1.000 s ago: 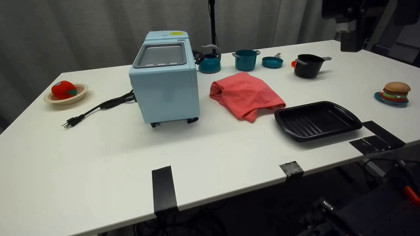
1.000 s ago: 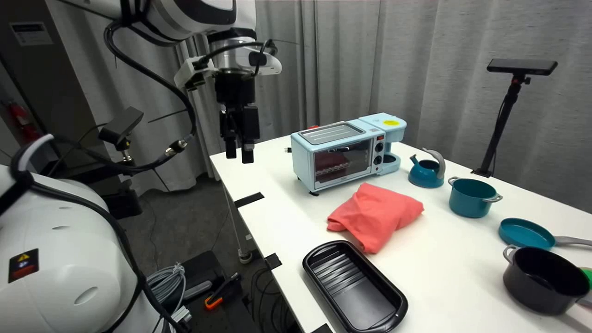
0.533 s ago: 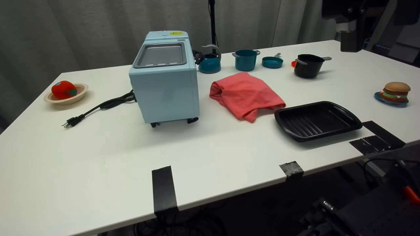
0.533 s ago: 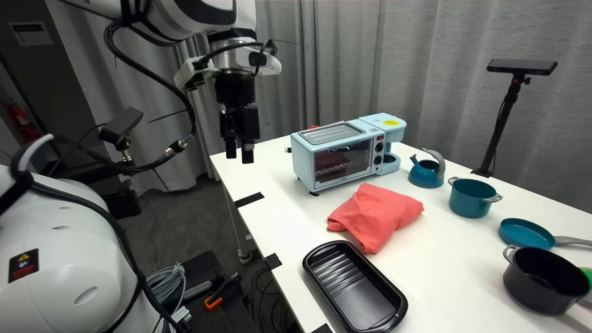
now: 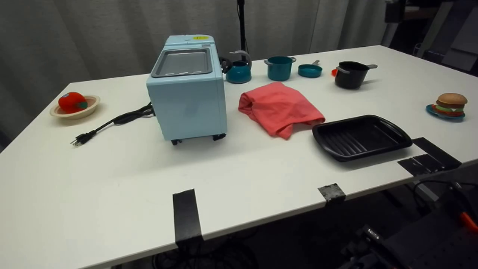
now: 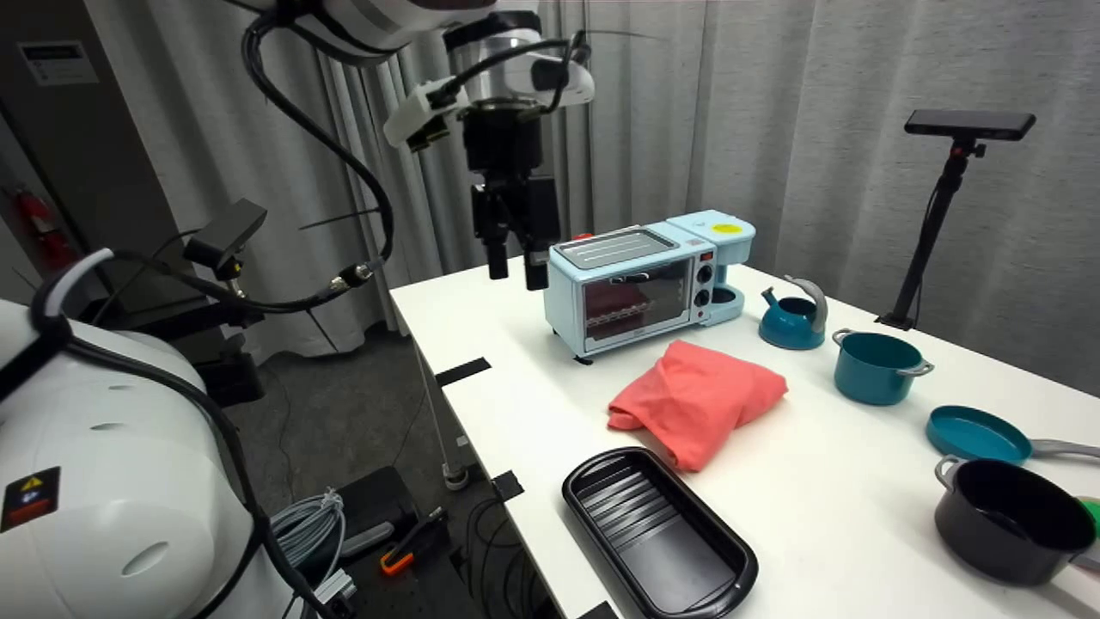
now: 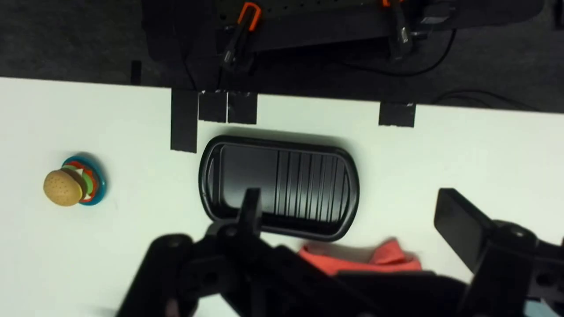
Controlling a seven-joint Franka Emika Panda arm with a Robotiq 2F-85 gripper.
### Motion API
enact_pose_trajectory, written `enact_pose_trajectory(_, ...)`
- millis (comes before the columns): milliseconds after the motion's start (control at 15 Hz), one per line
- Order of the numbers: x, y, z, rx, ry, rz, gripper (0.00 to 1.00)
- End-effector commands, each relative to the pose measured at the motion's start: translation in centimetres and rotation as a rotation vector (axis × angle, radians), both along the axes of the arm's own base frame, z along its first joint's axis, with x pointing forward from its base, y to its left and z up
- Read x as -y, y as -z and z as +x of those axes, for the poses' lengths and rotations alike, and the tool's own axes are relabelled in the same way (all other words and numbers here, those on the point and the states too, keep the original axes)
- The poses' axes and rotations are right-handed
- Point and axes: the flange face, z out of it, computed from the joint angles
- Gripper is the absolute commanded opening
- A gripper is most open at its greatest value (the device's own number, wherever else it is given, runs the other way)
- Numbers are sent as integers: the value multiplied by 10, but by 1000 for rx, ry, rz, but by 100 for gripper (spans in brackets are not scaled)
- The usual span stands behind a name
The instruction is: Unfold the shirt
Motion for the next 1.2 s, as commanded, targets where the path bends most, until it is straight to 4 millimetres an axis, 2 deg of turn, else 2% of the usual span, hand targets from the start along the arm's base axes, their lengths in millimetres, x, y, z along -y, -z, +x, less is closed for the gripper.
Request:
enact_pose_trajectory(0, 49, -14, 53, 61, 1, 15, 100)
enact_pose_trajectory(267, 82, -21, 116, 154, -25, 47, 100)
enact_pose_trajectory(467, 81, -17, 151, 185, -80, 76, 100)
enact_pose_trajectory(600, 83, -19, 162, 193, -86, 95, 100)
enact_pose_trajectory(667, 80, -11, 147, 181, -61, 69, 100)
enact_pose_trajectory(800, 81, -11, 157, 182, -70, 72, 100)
enact_pose_trajectory(1000, 81, -13, 160, 186, -71, 72, 100)
enact_pose_trajectory(1133, 78, -4, 170, 159, -155, 100, 100)
